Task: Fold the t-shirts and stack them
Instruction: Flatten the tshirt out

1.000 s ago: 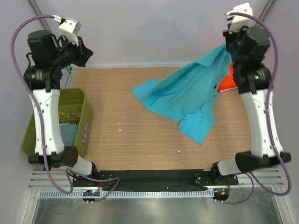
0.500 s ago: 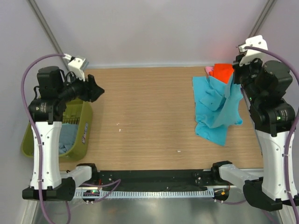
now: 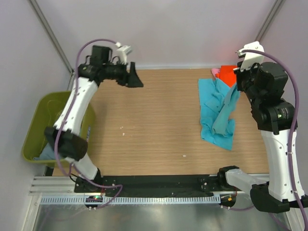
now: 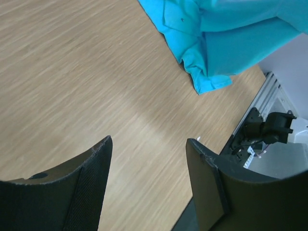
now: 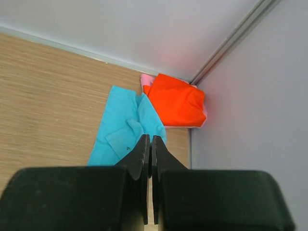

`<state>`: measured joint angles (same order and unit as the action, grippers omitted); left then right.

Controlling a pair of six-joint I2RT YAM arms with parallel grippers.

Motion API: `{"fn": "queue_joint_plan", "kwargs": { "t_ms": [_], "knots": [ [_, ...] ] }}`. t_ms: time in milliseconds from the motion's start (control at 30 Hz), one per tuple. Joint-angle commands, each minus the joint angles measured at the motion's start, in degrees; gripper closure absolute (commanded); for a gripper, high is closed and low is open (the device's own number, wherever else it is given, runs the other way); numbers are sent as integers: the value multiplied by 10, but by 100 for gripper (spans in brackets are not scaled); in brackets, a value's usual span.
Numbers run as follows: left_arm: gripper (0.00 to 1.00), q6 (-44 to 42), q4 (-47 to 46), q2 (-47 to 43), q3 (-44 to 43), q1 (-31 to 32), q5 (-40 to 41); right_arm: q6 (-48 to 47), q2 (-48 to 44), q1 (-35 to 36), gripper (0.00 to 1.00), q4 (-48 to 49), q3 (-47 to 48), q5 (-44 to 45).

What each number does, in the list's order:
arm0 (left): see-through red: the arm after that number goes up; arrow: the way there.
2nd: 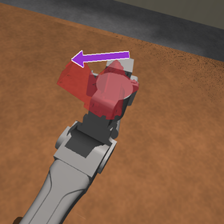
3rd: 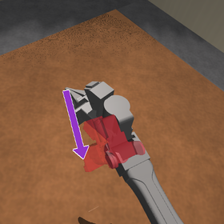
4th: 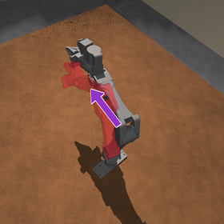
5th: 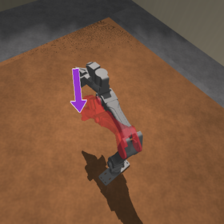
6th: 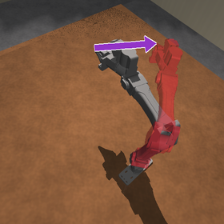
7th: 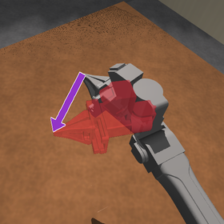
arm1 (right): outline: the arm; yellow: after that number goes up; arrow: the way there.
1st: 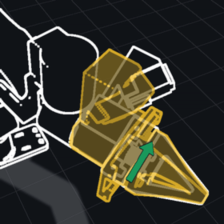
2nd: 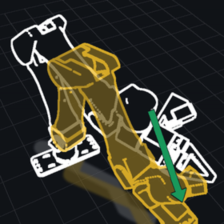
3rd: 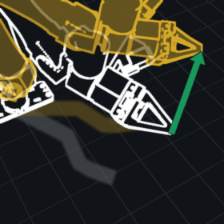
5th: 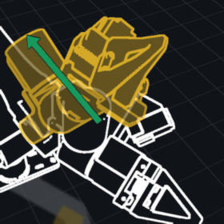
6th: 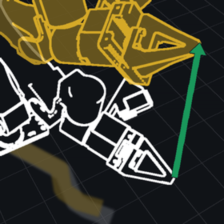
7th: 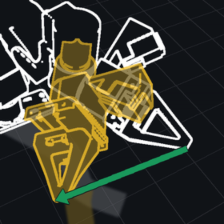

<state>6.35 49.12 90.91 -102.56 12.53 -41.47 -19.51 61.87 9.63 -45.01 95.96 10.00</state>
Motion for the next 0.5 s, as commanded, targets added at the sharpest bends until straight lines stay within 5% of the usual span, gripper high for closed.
{"fn": "queue_joint_plan", "kwargs": {
  "t_ms": [0,300,467],
  "knots": [
    [36,-17,19,137,-133,65,-11,5,-5,-3,99,35,-12,55],
    [44,132,-133,422,-294,139,-101,-14,4,-45,99,32,-63,69],
    [46,134,-203,542,-381,159,-124,11,0,-69,99,15,-99,52]
  ]
}}
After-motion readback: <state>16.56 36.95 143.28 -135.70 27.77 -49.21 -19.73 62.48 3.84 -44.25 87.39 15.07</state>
